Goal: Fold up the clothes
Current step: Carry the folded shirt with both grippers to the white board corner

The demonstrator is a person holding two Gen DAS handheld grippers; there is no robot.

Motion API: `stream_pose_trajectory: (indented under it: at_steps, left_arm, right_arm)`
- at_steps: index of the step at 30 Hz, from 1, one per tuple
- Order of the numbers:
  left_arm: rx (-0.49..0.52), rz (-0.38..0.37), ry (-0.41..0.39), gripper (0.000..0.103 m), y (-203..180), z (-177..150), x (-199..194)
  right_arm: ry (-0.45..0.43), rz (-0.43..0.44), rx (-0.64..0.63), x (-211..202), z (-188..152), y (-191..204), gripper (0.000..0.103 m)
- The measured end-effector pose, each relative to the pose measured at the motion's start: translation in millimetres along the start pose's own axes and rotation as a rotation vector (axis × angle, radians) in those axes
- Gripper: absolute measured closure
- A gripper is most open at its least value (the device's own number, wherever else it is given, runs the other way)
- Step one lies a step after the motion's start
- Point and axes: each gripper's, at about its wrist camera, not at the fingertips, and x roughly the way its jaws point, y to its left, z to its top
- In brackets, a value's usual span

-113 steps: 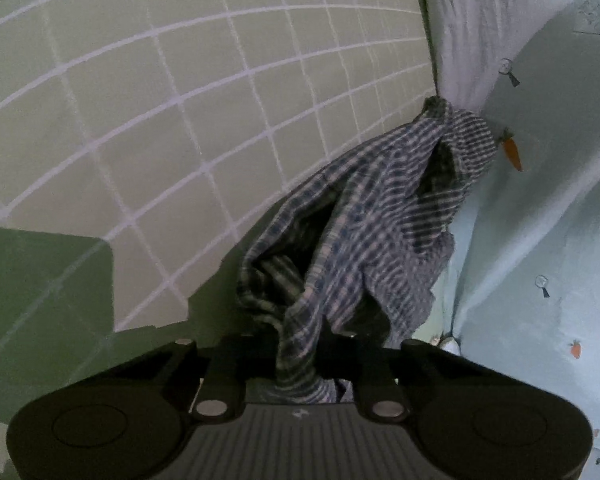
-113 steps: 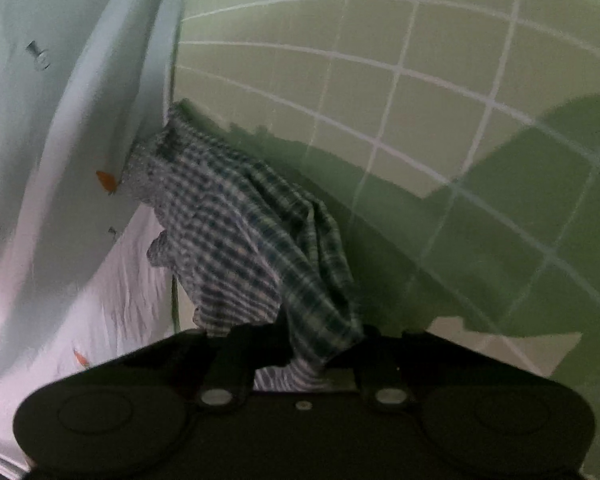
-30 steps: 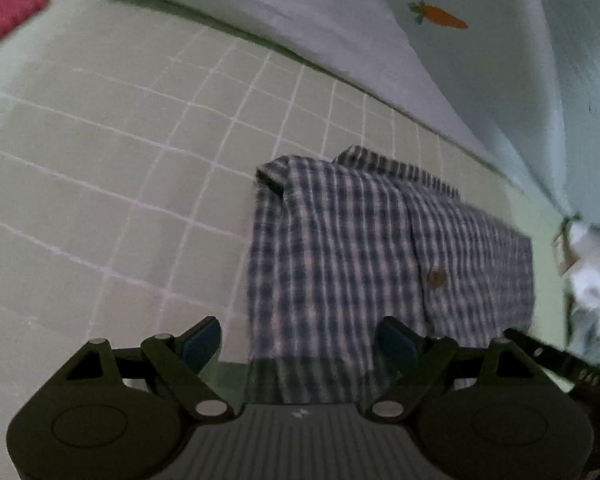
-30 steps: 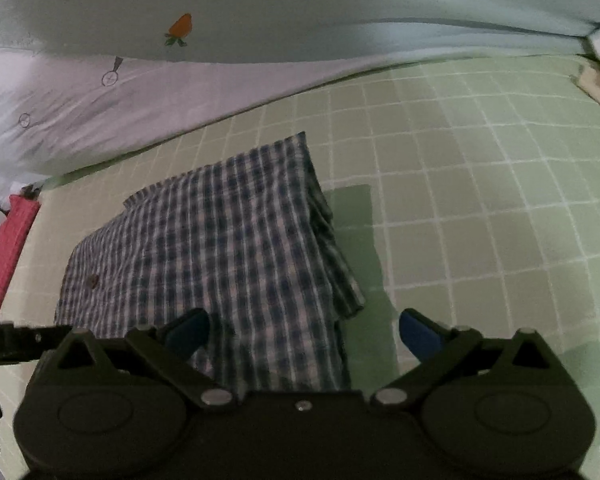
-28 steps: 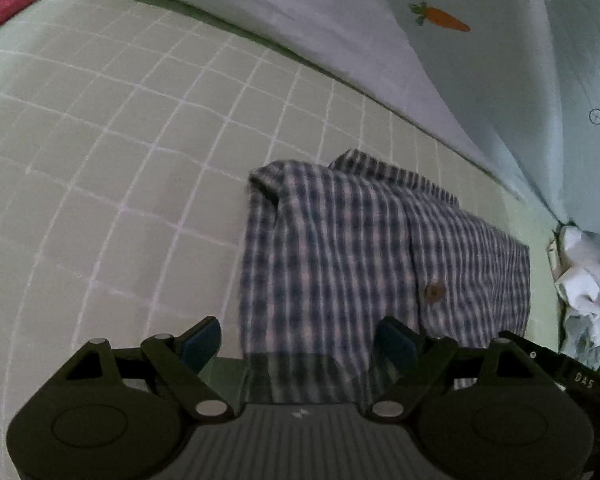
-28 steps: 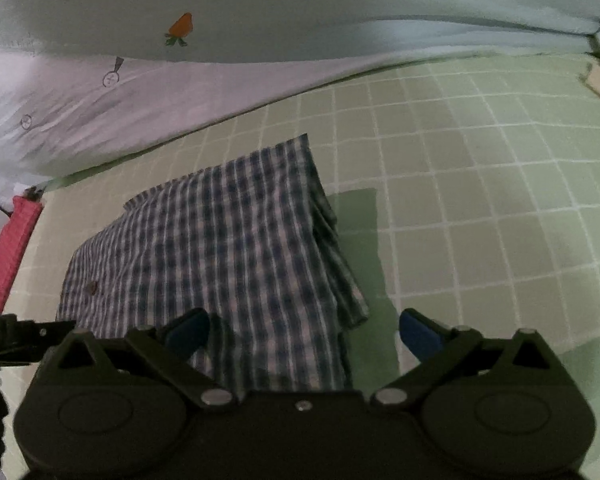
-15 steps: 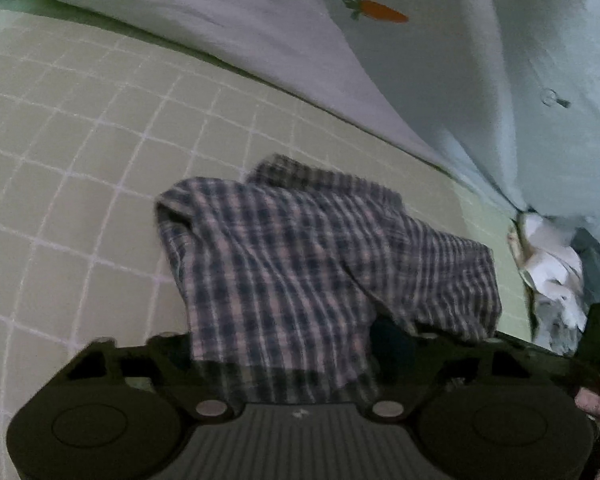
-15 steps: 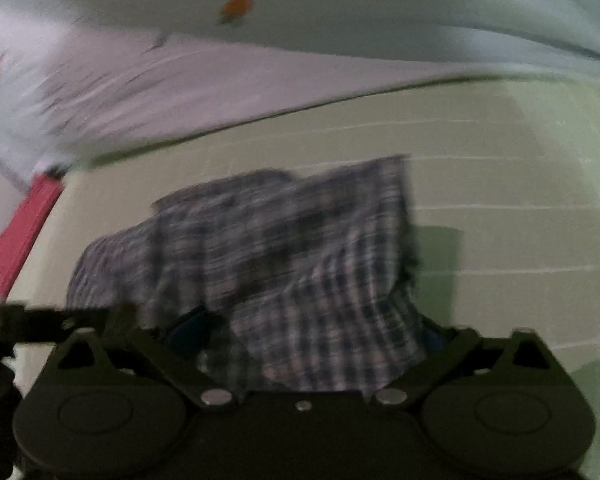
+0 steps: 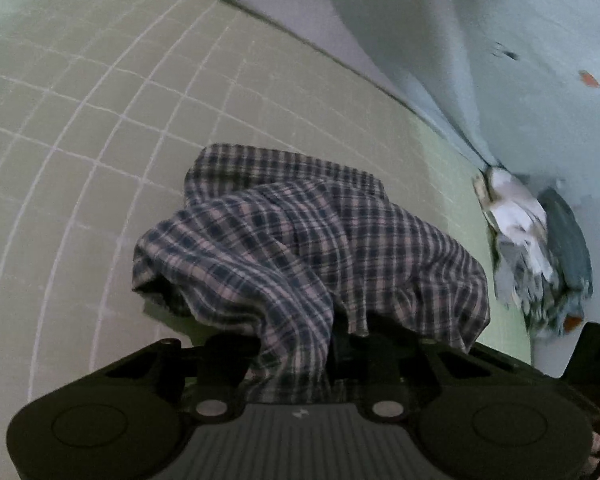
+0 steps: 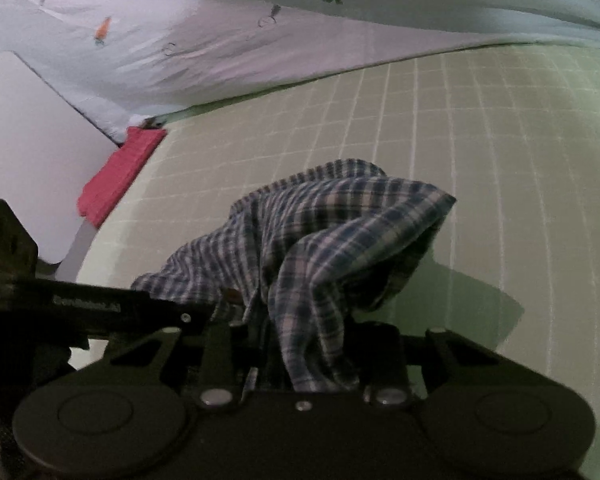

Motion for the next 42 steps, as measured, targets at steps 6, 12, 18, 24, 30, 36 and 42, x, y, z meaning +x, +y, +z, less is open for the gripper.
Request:
stream_pose_trajectory:
  at_steps: [6, 12, 18, 24, 30, 36, 42]
  left_arm:
    - [0.058, -0.028, -0.105, 0.074, -26.7, -25.7, -34.3]
    - [0.111, 0.025, -0.169, 0.073, -41.1, -52.9, -67.2]
    - [0.053, 0.049, -0.191, 0.073, -19.3, -58.8, -93.6]
    - [0.0, 0.098, -0.257, 0.073, 32.7, -45.0, -129.9]
    - [-0.094, 0.132, -0.338, 0.073, 118.8, -1.5, -167.0]
    - [-0.218, 0.153, -0.479, 0.073, 211.3, 65.5, -203.2]
    - [-0.32, 0.186, -0.686, 0.073, 275.5, 136.6, -227.6]
  right_arm:
    - [-0.117, 0.013, -0.033, -54.2, -17.7, 9.2, 0.07]
    - [-0.183, 0.054, -0.054, -80.7, -32.1, 26.0, 0.07]
    - [-0.184, 0.103, -0.081, -74.8, -34.4, 51.4, 0.07]
    - [-0.152, 0.175, -0.145, -36.3, -12.9, 103.3, 0.07]
    - [-0.108, 0.246, -0.246, 37.0, 32.4, 183.6, 0.07]
    - [-0.053, 0.346, -0.481, 127.9, 111.1, 284.4, 0.07]
    - [-0.049, 0.453, -0.782, 225.1, 214.1, 378.3, 0.069]
